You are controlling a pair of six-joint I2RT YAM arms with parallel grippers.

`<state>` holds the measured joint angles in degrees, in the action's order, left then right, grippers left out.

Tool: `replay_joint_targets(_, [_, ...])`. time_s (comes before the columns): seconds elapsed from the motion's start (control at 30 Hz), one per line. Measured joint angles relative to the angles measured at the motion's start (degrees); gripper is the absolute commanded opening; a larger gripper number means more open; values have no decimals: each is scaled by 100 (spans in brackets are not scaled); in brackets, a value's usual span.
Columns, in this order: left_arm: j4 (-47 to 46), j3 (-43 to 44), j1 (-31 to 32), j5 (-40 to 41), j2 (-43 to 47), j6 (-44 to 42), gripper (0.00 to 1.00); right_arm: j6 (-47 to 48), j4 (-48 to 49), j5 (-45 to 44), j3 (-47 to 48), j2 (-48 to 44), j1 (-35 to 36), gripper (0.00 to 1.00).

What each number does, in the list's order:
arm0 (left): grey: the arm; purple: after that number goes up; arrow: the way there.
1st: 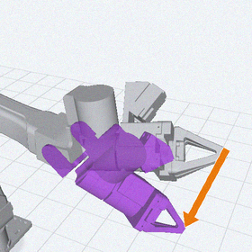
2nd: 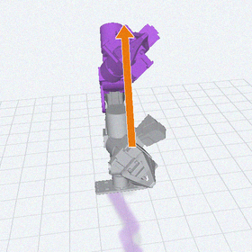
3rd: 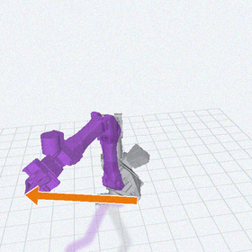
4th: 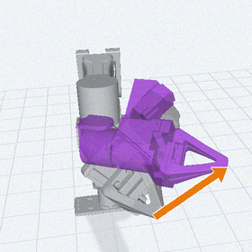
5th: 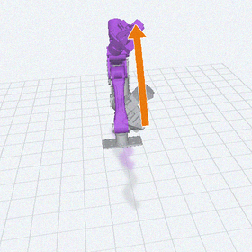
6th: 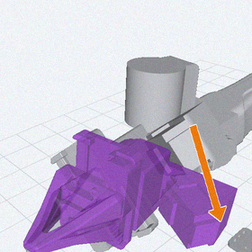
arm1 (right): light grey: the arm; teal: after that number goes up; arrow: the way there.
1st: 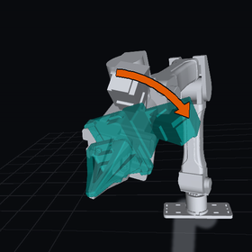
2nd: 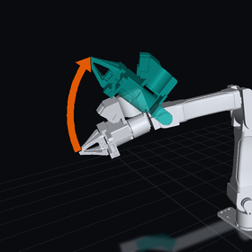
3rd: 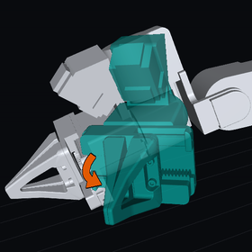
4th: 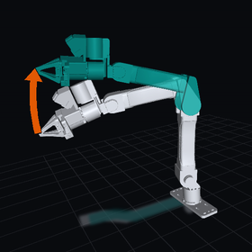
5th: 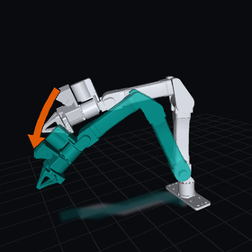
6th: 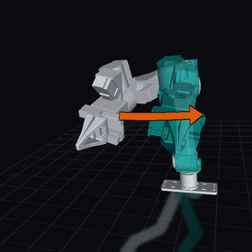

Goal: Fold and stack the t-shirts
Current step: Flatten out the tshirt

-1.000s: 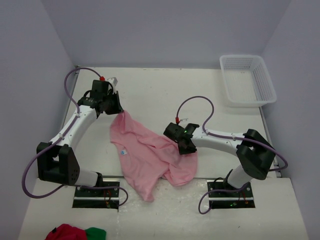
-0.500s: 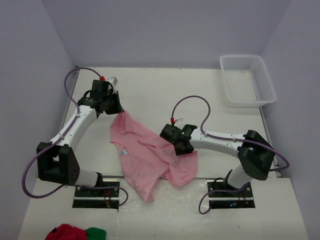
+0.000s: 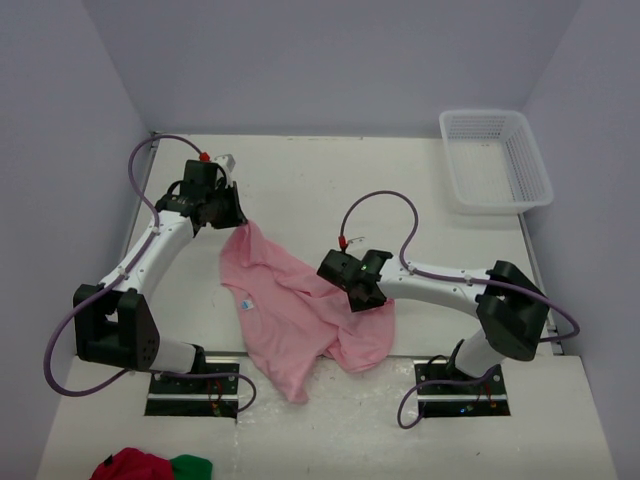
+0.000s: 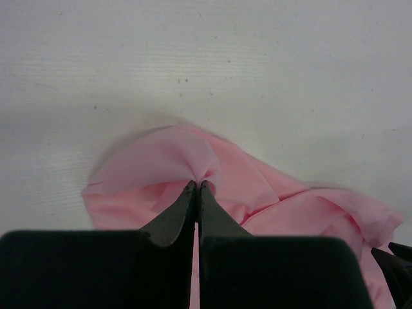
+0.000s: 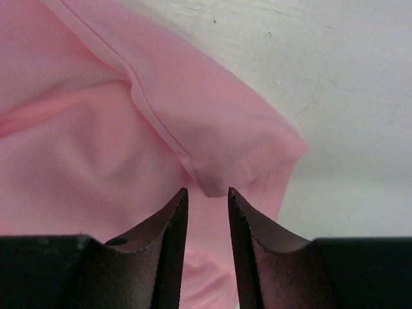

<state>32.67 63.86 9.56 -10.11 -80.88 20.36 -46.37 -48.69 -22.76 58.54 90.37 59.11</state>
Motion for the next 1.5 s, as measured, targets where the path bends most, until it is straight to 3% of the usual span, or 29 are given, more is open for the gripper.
replay_joint_targets(0.97, [-4,0,0,-17,0,-2,0,61,356,-2,-175,378,2,34])
replay_joint_targets(1.1, [-4,0,0,-20,0,-2,0,61,457,7,-236,476,-31,25])
replay_joint_targets(1.27, [-4,0,0,-20,0,-2,0,46,492,-2,-278,527,-35,5])
replay_joint_targets(1.5, [-4,0,0,-20,4,-2,0,26,278,-105,-157,525,-35,0])
